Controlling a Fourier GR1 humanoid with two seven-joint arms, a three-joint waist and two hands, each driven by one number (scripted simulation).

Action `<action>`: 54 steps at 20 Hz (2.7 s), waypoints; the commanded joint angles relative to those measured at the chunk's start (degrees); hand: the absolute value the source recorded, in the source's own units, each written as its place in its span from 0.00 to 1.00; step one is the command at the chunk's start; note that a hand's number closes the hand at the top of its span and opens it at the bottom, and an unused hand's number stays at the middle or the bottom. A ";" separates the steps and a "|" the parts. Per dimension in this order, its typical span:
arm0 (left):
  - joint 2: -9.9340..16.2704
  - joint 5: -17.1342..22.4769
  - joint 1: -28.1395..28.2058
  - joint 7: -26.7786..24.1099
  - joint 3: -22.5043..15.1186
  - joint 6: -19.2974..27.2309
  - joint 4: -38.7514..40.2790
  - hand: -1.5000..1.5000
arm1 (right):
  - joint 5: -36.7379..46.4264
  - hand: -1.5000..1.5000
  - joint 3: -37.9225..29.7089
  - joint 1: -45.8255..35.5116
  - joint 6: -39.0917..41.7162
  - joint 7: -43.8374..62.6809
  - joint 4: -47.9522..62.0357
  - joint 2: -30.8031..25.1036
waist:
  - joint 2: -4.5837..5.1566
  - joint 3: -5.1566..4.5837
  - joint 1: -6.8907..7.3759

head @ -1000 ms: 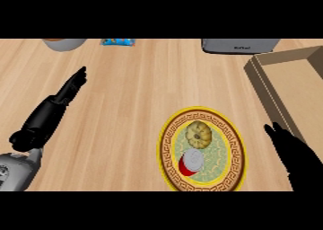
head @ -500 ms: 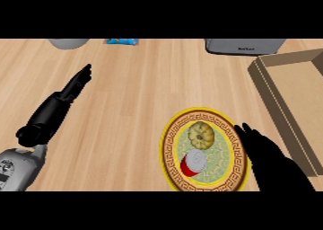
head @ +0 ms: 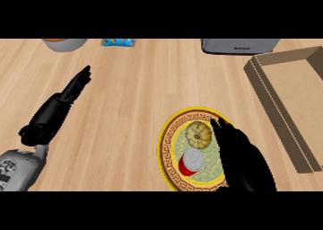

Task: Pick the can from the plate and place it in the cardboard box

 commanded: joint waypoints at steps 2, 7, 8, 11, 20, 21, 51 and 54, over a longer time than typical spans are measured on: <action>-0.40 -0.63 -1.12 0.20 0.35 0.27 0.50 0.50 | 4.18 0.00 0.20 -4.48 6.89 13.94 6.70 7.99 | -0.10 0.11 -0.83; -0.43 -0.72 0.12 -0.30 1.07 0.42 0.47 0.50 | 6.28 0.00 -2.27 -6.21 11.02 13.94 10.79 13.58 | -0.14 0.19 -1.04; 0.37 -0.05 0.86 -1.00 1.65 -0.70 0.47 0.50 | 7.77 0.00 -1.38 -4.90 10.48 13.93 11.26 14.32 | -0.19 0.23 -1.14; 0.32 0.07 2.23 -1.96 1.83 -1.08 1.14 0.50 | 10.29 0.00 -0.87 -3.72 11.62 13.93 14.08 17.07 | -0.23 0.18 -1.38; 0.23 0.69 1.36 -0.79 3.05 -2.81 -0.33 0.50 | 14.50 0.00 -2.27 -4.74 11.69 13.90 19.59 24.53 | 0.01 0.44 -0.82; -1.13 -1.68 -0.05 -2.24 2.30 -1.13 1.84 0.50 | 14.30 0.00 -3.20 -4.72 13.10 13.90 18.82 24.57 | 0.09 0.42 -1.43; -6.91 -6.96 2.45 -1.34 3.97 -3.13 1.16 0.50 | 27.77 1.00 -8.58 -2.95 8.44 -10.74 28.95 22.84 | 0.22 0.53 -0.85; -5.58 -4.81 -1.68 1.21 4.40 -4.87 -0.82 0.50 | 21.99 1.00 -21.16 -13.67 2.18 -25.28 40.45 19.12 | 1.10 0.69 1.14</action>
